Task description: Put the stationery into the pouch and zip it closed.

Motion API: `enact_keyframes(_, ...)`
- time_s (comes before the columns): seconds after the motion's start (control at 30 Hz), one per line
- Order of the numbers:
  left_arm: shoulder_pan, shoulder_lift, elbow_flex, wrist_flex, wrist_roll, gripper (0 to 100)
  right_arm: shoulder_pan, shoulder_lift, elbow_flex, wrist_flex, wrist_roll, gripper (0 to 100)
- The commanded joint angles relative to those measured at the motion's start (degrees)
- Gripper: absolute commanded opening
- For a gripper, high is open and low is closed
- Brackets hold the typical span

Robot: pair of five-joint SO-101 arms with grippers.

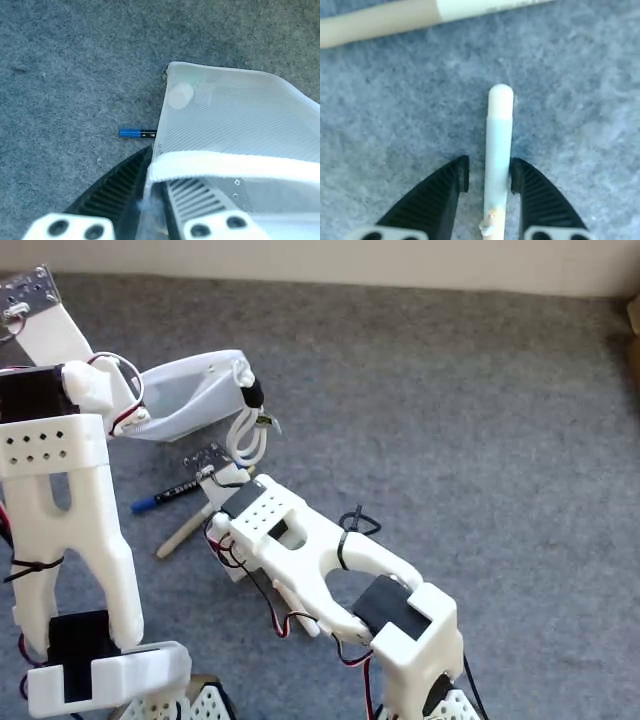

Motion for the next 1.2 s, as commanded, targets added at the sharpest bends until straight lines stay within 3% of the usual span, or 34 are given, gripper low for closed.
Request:
enact_keyframes(0.0, -1.3, 0.0, 0.7, -0.5, 0.4, 1, 0.8, 0.6, -0.7, -2.2, -0.2, 5.8)
enact_keyframes(0.07, -1.3, 0.0, 0.7, -0.5, 0.4, 1, 0.9, 0.2, -0.7, -2.1, -0.2, 0.1)
enact_keyframes(0.97, -1.3, 0.1, 0.7, -0.5, 0.6, 1, 1.4, -29.5, 13.5, -0.9, -0.4, 0.8)
enact_keyframes(1.17, -1.3, 0.2, 0.7, -0.5, 0.6, 1, 2.0, -37.6, 19.6, -8.1, -0.4, 0.8)
